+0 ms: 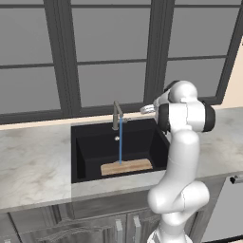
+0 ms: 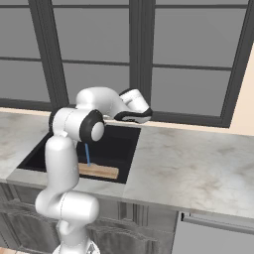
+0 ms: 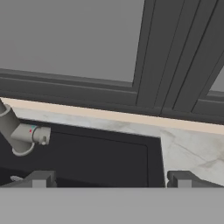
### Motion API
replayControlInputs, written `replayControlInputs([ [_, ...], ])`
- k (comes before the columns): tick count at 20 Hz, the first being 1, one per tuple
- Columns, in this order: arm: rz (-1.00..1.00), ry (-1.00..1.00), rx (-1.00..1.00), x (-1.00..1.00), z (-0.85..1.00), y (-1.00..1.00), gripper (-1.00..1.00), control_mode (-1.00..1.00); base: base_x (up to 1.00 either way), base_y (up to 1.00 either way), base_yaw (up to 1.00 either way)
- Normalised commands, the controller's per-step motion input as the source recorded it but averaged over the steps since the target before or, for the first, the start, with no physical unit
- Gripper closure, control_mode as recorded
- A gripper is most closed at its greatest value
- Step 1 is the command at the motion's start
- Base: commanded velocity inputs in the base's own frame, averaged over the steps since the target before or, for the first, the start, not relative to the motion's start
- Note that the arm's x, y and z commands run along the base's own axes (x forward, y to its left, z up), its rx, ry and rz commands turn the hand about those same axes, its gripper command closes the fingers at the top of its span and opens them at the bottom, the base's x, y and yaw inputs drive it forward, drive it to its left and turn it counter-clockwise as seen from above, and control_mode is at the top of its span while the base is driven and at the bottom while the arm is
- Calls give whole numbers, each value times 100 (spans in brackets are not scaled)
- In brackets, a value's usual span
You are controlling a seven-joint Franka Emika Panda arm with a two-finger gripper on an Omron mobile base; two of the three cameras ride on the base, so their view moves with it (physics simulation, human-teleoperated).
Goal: Turn on the sink faucet with hot water and rinse the cutting board for ten seconds, then turn off the faucet. Push the cutting board to reach the water if necessary.
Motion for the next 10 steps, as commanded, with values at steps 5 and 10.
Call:
replayControlInputs([
  [5,0,0,0,17,-10,1,-100,-100,0,0,0],
  [10,0,0,0,13,-11,3,-100,-100,0,0,0],
])
